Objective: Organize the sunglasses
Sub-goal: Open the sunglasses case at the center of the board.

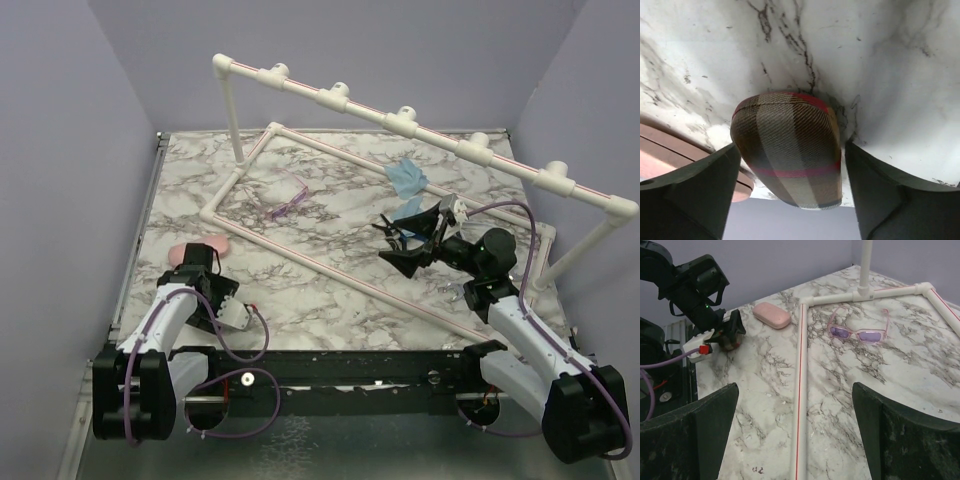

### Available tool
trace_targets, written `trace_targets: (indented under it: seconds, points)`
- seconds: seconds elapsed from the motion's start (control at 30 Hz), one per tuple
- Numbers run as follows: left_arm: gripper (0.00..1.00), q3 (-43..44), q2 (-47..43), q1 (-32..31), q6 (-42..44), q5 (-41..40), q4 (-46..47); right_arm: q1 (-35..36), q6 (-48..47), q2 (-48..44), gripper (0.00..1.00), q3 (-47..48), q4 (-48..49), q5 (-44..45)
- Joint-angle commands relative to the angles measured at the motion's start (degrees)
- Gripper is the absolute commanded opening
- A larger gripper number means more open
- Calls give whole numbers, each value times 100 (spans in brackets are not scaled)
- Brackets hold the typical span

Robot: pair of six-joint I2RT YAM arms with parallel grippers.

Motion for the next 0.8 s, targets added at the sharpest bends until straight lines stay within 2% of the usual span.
trace_targets:
  seconds: [0.0,0.13,0.37,0.47,0.57,0.77]
  points:
    - [75,-172,-115,27,199,233,43,61,-111,-15,100,-27,-187,-81]
    - [45,38,-199,25,-10,359,-303,80,-95,-32,100,3,-215,-93]
    - [16,733,-259,12,-924,1195,-853,88,-111,-131,100,130,-531,75]
    - [7,1295,-278,-30,-1786,1839,-930,89,-80,-204,100,170,-637,216]
    - [3,1944,-187,-97,-2903,2487,-934,85,-76,-219,100,293,-879,421]
    - [0,3459,222,-284,-6089,3419,-725,89,-53,-177,100,766,-1647,675]
